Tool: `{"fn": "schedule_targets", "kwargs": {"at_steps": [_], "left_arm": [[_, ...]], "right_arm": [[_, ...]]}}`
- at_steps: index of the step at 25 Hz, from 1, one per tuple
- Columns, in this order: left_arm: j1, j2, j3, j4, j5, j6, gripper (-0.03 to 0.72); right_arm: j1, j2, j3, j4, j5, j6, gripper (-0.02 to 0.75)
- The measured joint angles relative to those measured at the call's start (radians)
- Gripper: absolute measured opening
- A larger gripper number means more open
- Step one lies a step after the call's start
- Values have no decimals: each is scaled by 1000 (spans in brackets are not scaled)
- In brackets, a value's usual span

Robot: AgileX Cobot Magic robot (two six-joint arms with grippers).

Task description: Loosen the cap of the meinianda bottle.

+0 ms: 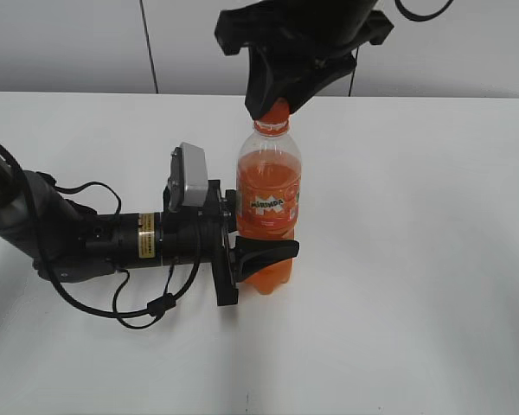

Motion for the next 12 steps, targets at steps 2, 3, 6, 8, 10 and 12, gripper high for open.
{"fn": "schedule_targets", "kwargs": {"at_steps": [2, 3, 6, 8, 10, 12], "left_arm": [[0, 0, 0, 0, 0, 0, 372], [0, 0, 0, 0, 0, 0, 372], [0, 0, 0, 0, 0, 0, 372], [0, 0, 0, 0, 0, 0, 372], [0, 0, 0, 0, 0, 1, 372], [0, 0, 0, 0, 0, 1, 372]], "right_arm": [[0, 0, 0, 1, 0, -86, 269], [0, 0, 0, 1, 0, -133, 269], [0, 0, 0, 2, 0, -345, 269], [0, 0, 0, 4, 0, -517, 269], [0, 0, 0, 5, 0, -666, 269], [0, 0, 0, 6, 0, -813, 269]]}}
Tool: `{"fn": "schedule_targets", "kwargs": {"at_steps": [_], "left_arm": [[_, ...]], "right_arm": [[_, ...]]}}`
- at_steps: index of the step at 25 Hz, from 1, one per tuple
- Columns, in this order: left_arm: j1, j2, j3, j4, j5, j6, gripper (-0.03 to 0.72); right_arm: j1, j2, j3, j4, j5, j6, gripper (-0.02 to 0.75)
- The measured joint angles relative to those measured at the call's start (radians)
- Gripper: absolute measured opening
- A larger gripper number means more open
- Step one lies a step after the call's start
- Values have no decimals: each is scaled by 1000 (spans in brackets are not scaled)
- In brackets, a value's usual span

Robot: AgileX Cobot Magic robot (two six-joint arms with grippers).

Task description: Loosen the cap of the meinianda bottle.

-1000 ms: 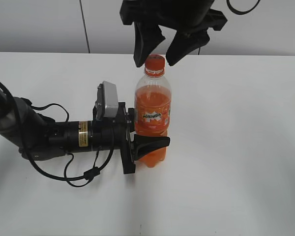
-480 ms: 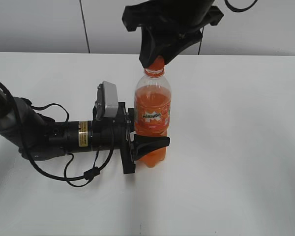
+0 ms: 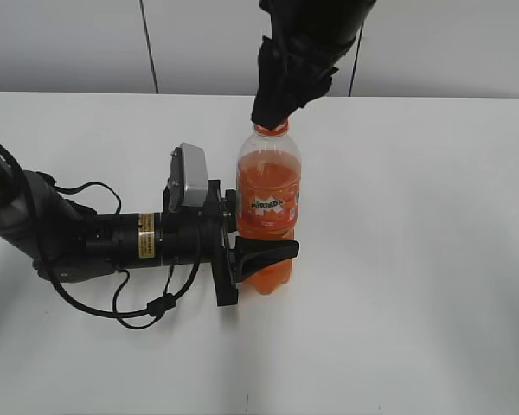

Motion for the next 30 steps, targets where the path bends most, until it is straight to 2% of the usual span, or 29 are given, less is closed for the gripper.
{"fn": "schedule_targets", "kwargs": {"at_steps": [3, 15, 23, 26, 30], "left_arm": [[0, 0, 0, 0, 0, 0, 372], [0, 0, 0, 0, 0, 0, 372], [0, 0, 0, -1, 1, 0, 372], [0, 0, -1, -7, 3, -2, 372], [0, 0, -1, -11, 4, -7, 372]], "right_arm": [[0, 0, 0, 1, 1, -171, 269], [0, 0, -1, -17, 7, -628, 269], [0, 0, -1, -26, 8, -1055, 269], [1, -1, -2, -52, 8, -1118, 269], [1, -2, -3, -83, 7, -1092, 269]]}}
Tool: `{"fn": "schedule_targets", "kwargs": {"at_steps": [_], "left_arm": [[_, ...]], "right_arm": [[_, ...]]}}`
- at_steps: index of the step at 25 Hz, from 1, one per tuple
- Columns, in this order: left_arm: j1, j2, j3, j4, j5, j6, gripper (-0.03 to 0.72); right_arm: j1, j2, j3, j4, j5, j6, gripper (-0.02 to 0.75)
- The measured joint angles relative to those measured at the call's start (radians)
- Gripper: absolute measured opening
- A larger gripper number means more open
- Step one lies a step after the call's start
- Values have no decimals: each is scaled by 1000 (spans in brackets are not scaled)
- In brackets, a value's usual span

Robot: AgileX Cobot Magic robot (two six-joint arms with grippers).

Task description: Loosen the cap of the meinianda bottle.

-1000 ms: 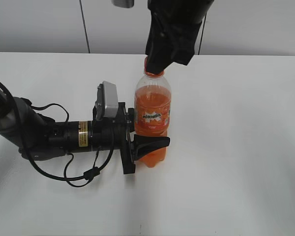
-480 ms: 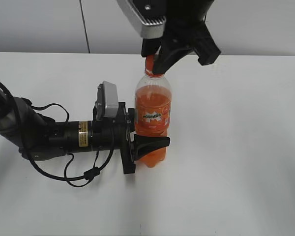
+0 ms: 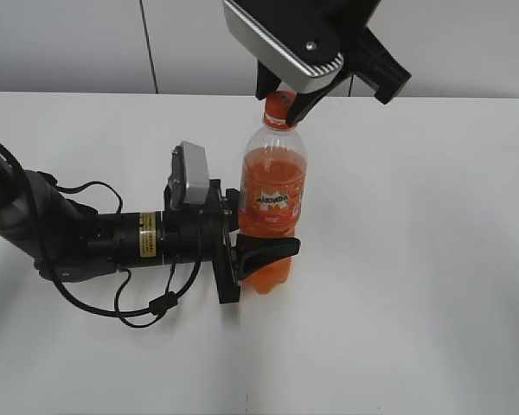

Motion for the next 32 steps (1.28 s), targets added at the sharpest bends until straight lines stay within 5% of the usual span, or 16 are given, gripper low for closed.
{"fn": "schedule_targets", "kwargs": {"at_steps": [8, 13, 21, 32], "left_arm": [[0, 0, 0, 4, -2, 0, 372], [0, 0, 0, 10, -4, 3, 372], [0, 0, 0, 11, -4, 3, 372], [0, 0, 0, 4, -4, 3, 372]], "right_arm": [[0, -1, 0, 15, 0, 221, 277], [0, 3, 1, 32, -1, 332, 424], [-1, -26, 1, 121, -2, 415, 451], [-1, -114, 1, 251, -2, 1387, 452]]}}
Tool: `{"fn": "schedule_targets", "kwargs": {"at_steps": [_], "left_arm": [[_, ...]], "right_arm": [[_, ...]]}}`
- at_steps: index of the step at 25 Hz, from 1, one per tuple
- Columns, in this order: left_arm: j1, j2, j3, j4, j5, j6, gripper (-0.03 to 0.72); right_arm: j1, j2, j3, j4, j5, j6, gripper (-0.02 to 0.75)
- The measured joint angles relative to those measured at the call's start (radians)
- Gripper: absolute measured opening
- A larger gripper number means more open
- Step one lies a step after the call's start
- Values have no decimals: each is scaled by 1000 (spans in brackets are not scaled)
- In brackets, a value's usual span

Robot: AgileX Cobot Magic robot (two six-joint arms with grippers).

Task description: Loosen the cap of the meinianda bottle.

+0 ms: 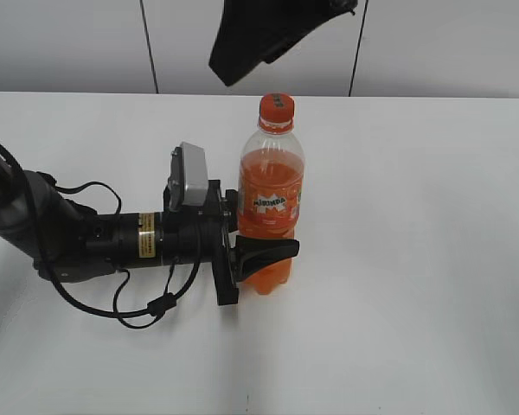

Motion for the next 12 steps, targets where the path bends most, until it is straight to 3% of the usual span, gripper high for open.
{"fn": "schedule_targets", "kwargs": {"at_steps": [4, 7, 12], "left_arm": [[0, 0, 0, -2, 0, 0, 372], [0, 0, 0, -1, 0, 0, 372], [0, 0, 0, -1, 0, 0, 372]], "right_arm": [[0, 0, 0, 9, 0, 335, 452], [0, 0, 0, 8, 0, 473, 452], [0, 0, 0, -146, 0, 677, 455]]}}
